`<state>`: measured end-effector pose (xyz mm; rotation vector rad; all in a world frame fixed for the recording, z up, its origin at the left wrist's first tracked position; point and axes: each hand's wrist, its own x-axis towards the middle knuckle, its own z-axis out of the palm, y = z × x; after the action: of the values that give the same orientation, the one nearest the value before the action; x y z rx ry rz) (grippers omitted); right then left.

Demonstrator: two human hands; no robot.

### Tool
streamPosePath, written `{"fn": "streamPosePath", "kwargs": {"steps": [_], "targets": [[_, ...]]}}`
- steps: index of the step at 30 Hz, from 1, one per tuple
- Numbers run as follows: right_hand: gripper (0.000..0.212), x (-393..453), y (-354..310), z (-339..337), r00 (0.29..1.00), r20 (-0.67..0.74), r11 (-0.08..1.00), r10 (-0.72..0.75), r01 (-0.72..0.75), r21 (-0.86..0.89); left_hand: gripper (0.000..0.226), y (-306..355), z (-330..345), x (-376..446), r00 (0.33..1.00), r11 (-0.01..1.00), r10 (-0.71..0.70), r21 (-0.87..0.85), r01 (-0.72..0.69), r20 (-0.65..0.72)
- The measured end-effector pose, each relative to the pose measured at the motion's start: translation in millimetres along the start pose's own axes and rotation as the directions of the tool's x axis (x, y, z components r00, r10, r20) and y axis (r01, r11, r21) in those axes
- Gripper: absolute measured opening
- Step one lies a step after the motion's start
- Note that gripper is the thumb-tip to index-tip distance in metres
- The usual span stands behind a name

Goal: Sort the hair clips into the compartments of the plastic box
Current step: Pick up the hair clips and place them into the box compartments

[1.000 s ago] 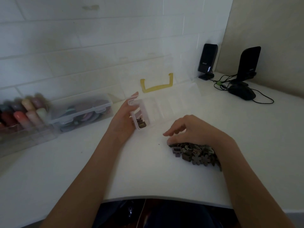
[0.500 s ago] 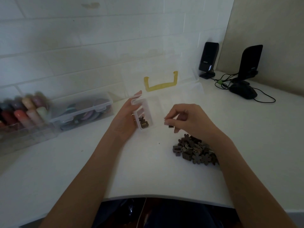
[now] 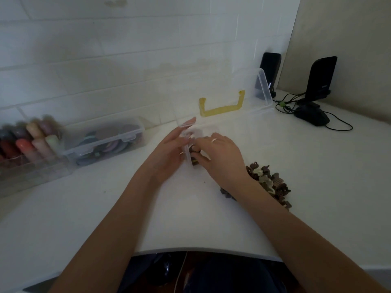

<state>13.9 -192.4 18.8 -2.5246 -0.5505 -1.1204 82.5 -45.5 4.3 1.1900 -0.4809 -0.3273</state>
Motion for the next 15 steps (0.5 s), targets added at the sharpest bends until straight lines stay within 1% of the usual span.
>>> {"fn": "streamPosePath", "kwargs": {"steps": [2, 3, 4, 6, 7, 9, 11, 13, 15], "targets": [[0.009, 4.4, -0.5, 5.7, 0.998, -0.043, 0.998, -0.042, 0.039, -0.058, 0.045, 0.4, 0.6, -0.1, 1.000, 1.000, 0.003, 0.003, -0.003, -0.004], [0.007, 5.5, 0.2, 7.0, 0.997, -0.047, 0.994, -0.061, 0.057, -0.095, 0.048, 0.6, 0.4, -0.2, 1.000, 1.000, 0.005, 0.001, -0.005, -0.012], [0.009, 5.0, 1.1, 8.5, 0.997, -0.023, 0.986, -0.078, 0.073, -0.151, 0.048, 1.1, 0.9, -0.6, 1.000, 1.000, 0.005, 0.000, -0.005, -0.020], [0.030, 0.4, 4.3, 14.2, 0.992, 0.075, 0.954, -0.101, 0.118, -0.274, 0.046, 0.9, 0.4, -0.5, 1.000, 1.000, 0.006, 0.007, -0.006, -0.021], [0.040, -2.2, 6.0, 16.3, 0.988, 0.111, 0.948, -0.107, 0.136, -0.288, 0.044, 0.9, 0.2, -0.5, 1.000, 1.000, 0.008, 0.013, -0.008, -0.019], [0.050, -4.6, 9.0, 16.6, 0.981, 0.140, 0.960, -0.136, 0.166, -0.226, 0.041, 2.1, 2.0, -1.8, 0.999, 1.000, 0.012, 0.015, -0.012, -0.035], [0.050, -3.3, 9.4, 10.1, 0.975, 0.156, 0.975, -0.157, 0.178, -0.130, 0.041, 2.9, 2.6, -2.5, 0.999, 1.000, 0.018, 0.004, -0.018, -0.048], [0.034, -0.7, 10.2, -2.3, 0.986, 0.126, 0.994, -0.112, 0.113, 0.001, 0.043, 4.0, 2.4, -2.6, 0.998, 0.999, 0.030, -0.014, -0.031, -0.062], [0.020, 1.3, 14.3, -18.6, 0.998, 0.054, 0.992, -0.009, 0.002, 0.126, 0.052, 5.0, 1.6, -1.8, 0.994, 0.999, 0.012, -0.049, -0.017, -0.104]]}}
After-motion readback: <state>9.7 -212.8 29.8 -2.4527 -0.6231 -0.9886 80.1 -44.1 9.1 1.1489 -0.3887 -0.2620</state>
